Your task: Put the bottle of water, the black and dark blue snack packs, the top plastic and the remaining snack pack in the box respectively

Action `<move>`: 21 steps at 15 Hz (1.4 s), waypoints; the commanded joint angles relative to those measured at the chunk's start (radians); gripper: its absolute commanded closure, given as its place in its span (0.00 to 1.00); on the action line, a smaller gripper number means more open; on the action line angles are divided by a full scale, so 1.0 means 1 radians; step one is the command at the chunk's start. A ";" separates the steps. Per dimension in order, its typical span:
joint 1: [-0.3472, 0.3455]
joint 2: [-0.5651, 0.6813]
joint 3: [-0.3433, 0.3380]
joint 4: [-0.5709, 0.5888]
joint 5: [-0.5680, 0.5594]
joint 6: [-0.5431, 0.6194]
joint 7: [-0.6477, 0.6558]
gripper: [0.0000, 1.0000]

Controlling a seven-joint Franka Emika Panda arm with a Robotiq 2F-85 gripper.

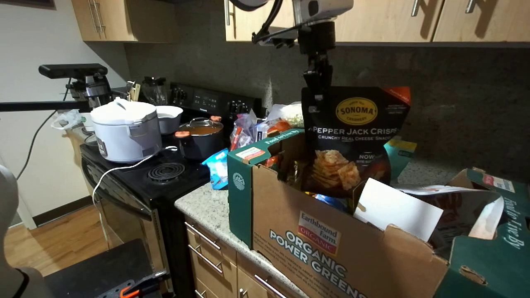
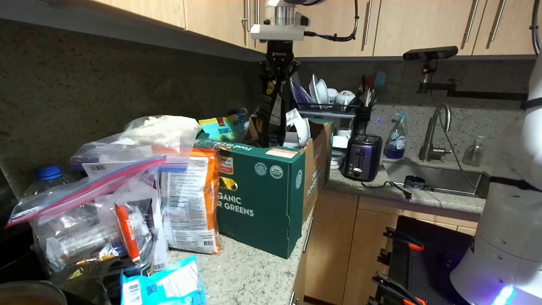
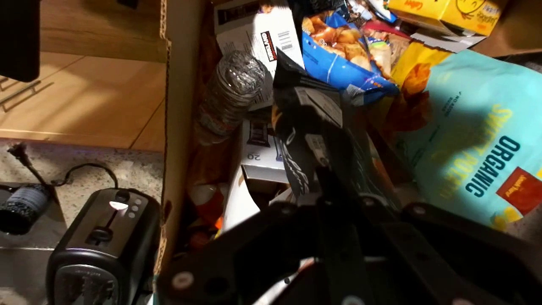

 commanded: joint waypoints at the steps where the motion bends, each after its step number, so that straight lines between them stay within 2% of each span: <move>1: 0.021 0.008 -0.018 0.003 -0.001 -0.003 0.001 0.97; 8: 0.022 0.019 -0.023 0.007 0.006 -0.007 0.008 0.99; 13: 0.017 0.057 -0.036 0.040 0.110 0.017 0.082 0.99; 17: 0.015 0.106 -0.053 0.076 0.164 0.083 0.105 0.99; 21: 0.020 0.169 -0.072 0.125 0.151 0.171 0.109 0.99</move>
